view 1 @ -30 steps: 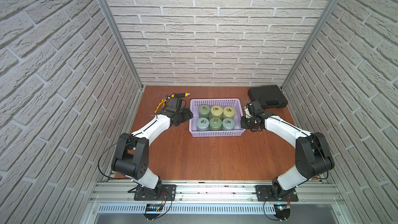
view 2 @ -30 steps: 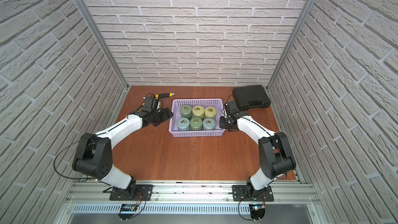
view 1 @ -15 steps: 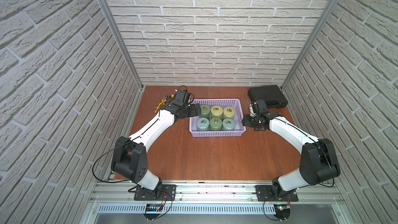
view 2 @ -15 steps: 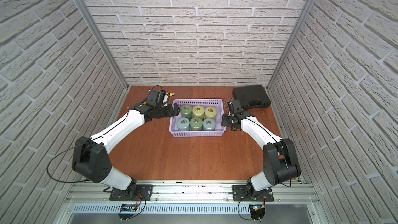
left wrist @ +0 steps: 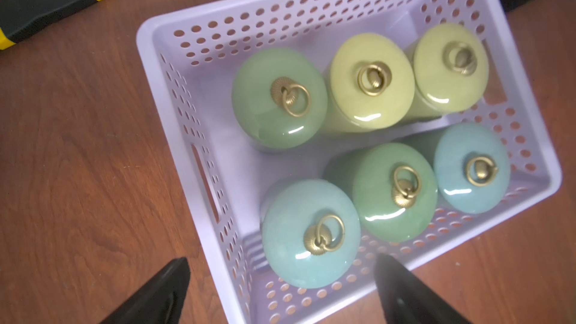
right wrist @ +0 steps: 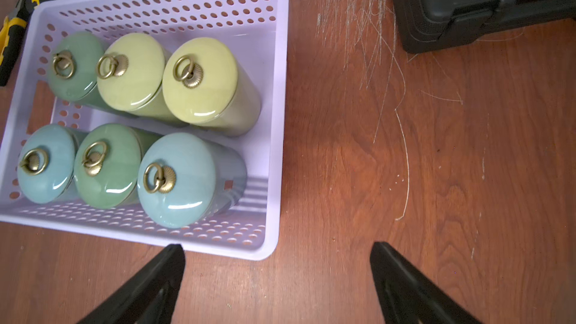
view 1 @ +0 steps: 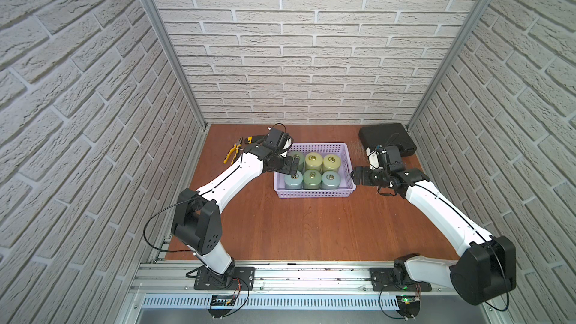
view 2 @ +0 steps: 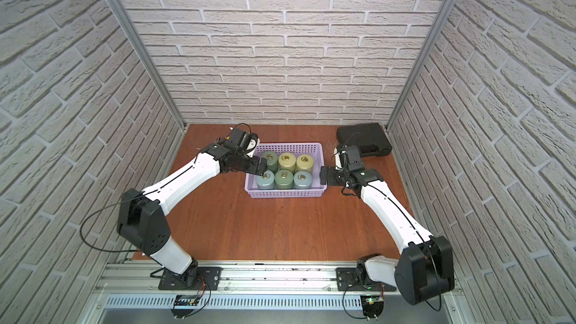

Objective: Take the tea canister out of the basket
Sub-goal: Pick up the tea canister from the basket.

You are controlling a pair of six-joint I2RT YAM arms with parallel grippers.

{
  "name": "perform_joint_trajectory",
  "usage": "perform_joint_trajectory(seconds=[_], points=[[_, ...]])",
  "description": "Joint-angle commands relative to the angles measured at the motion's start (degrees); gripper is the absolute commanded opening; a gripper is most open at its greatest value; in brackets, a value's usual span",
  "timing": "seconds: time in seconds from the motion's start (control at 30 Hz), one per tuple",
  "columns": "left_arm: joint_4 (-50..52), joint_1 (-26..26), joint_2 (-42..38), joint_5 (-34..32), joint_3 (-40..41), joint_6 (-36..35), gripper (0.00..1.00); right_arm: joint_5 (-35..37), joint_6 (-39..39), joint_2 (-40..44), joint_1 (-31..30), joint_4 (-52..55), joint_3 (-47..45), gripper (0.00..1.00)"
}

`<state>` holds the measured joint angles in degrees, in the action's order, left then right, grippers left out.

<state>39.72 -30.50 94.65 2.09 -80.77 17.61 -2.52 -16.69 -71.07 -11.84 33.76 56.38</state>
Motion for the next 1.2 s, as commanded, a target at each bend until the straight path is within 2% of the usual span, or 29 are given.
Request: perform_joint_trajectory(seconds=[0.0,0.37,1.17], points=[[3.7,-0.8,1.3,1.3,-2.4,-5.9,0.98,-1.9,3.2,3.4,0.1,1.1,-2.1,0.98],[9.2,-2.9,6.4,2.7,-6.6,-12.2,0.98,-2.3,4.3,8.8,0.0,2.6,-6.3,1.0],[11.3,-4.3,15.4,0.3,-10.3,-15.8,0.98,-1.5,4.3,10.2,0.0,3.4,-7.5,1.0]])
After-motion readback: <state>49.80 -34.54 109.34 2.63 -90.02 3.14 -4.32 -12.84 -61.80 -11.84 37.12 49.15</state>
